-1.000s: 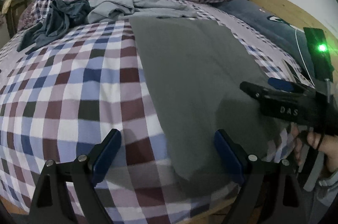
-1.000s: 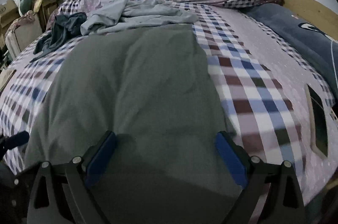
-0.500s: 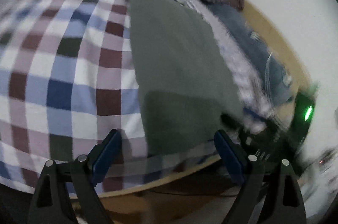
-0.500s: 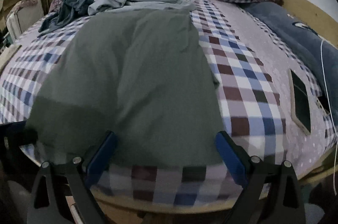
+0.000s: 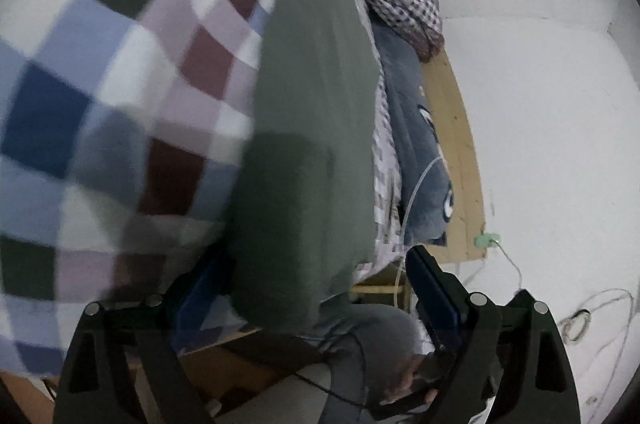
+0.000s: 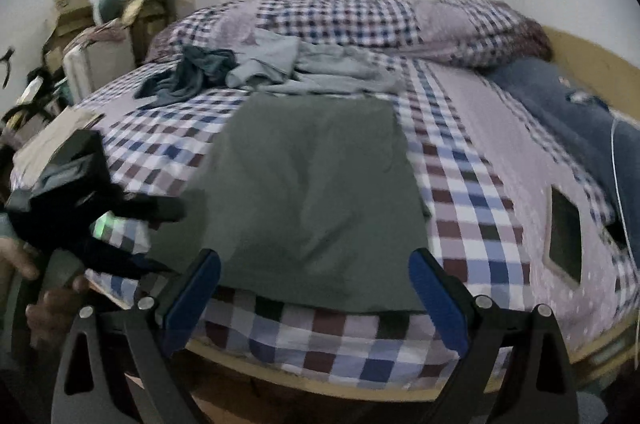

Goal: Fold clothes
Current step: 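Grasp the dark green shirt edge with the left gripper while the right gripper grasps beside it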

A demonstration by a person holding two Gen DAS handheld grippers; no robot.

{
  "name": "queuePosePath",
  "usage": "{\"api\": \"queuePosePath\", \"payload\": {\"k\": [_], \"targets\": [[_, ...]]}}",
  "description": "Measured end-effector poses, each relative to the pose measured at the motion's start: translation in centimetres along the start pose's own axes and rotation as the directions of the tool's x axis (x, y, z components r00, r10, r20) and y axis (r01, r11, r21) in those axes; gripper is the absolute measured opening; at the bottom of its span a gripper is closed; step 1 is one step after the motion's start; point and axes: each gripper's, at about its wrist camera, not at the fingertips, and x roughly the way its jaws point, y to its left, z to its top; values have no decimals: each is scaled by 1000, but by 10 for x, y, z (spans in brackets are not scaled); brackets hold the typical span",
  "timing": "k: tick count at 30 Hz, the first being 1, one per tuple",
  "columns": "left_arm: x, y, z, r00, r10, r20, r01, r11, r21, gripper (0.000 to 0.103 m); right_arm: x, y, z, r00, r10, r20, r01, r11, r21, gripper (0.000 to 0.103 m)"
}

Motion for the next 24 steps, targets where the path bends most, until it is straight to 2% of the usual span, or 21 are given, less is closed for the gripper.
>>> {"api": "queuePosePath", "payload": {"k": [5, 9, 11, 15, 19, 21, 24], "targets": [[3, -4, 8, 990, -137, -21, 136, 990, -36, 92, -1, 31, -2, 999, -9, 42, 16, 988, -154, 97], [0, -7, 13, 971, -235, -38, 232, 971, -58, 92, 6, 64, -8, 999, -25, 48, 39, 948, -317, 97], [-5, -8, 18, 962, -271, -44, 267, 961, -66, 92, 9, 79, -14, 996, -51, 70, 75, 910, -408, 97], [-13, -9, 25, 946, -318, -61, 314, 947, -76, 92, 23, 109, -28, 983, -106, 148, 173, 793, -584, 97], [-22, -8, 25, 933, -354, -69, 348, 934, -78, 92, 49, 123, -35, 968, -154, 198, 249, 704, -665, 95], [-24, -8, 26, 926, -371, -73, 366, 927, -83, 92, 62, 129, -35, 961, -169, 217, 274, 666, -694, 85], [-27, -10, 29, 920, -382, -85, 376, 923, -77, 92, 81, 137, -35, 952, -191, 238, 305, 613, -729, 62]]}}
